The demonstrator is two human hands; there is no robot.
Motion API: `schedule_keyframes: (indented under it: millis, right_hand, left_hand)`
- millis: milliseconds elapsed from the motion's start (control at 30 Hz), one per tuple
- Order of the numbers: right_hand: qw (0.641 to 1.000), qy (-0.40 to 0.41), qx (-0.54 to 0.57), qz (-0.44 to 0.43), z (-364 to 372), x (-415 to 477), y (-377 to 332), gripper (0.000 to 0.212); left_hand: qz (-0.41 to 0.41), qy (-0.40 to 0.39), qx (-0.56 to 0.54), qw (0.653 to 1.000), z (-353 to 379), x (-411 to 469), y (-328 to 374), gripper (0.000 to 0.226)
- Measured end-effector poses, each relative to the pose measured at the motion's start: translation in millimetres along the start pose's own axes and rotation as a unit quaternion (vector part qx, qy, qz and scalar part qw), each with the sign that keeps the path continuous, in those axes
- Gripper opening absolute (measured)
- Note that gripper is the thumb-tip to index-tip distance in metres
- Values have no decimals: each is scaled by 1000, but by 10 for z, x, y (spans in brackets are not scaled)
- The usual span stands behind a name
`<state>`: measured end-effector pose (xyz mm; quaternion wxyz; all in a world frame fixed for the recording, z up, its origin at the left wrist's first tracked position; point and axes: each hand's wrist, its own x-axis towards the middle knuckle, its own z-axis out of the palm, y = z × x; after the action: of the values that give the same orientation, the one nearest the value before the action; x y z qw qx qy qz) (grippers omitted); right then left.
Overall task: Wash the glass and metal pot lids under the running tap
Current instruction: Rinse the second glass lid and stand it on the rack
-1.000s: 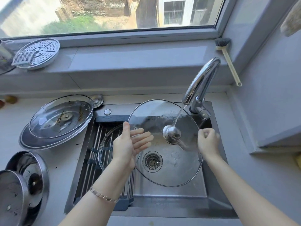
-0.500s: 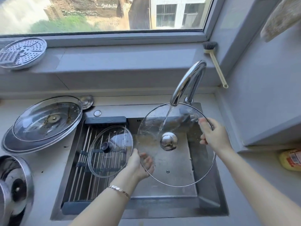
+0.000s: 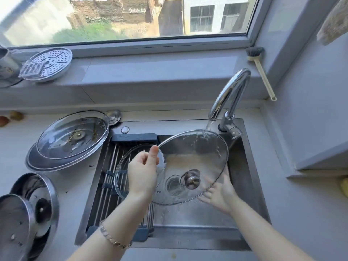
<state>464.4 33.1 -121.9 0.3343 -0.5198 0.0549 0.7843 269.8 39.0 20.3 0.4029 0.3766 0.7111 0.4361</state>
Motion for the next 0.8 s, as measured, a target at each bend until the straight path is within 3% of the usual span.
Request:
schedule_keyframes:
  millis: [100, 200, 267, 333, 400, 467, 533, 633, 800]
  right_hand:
    - [995, -44, 45, 79, -158, -100, -118, 81]
    - [985, -84, 66, 137, -400, -244, -335, 69]
    - [992, -11, -33, 120, -503, -284, -463, 48]
    - [983, 62, -136, 106, -575, -260, -471, 46]
    - [975, 100, -190, 65, -539, -239, -361, 42]
    - [973, 139, -183, 9, -473, -227, -202, 29]
    - [978, 163, -125, -44, -414, -220, -74, 26]
    - [977, 163, -42, -132, -393, -146, 21, 28]
    - [955, 148, -30, -257, -261, -193, -109, 31]
  left_hand:
    - [99, -45, 35, 994, -6, -28, -42, 51]
    - [182, -131, 36, 974, 14, -36, -111, 62]
    - [251, -195, 60, 946, 44, -45, -153, 53]
    - [328, -249, 106, 905, 62, -68, -203, 49]
    - [388, -283, 155, 863, 62, -122, -239, 45]
    - [393, -289, 172, 856, 75, -151, -322, 37]
    - [300, -277, 138, 902, 96, -176, -348, 19]
    - [48, -248, 13, 968, 135, -133, -335, 51]
    - [-185, -178, -148, 955, 167, 197, -381, 50]
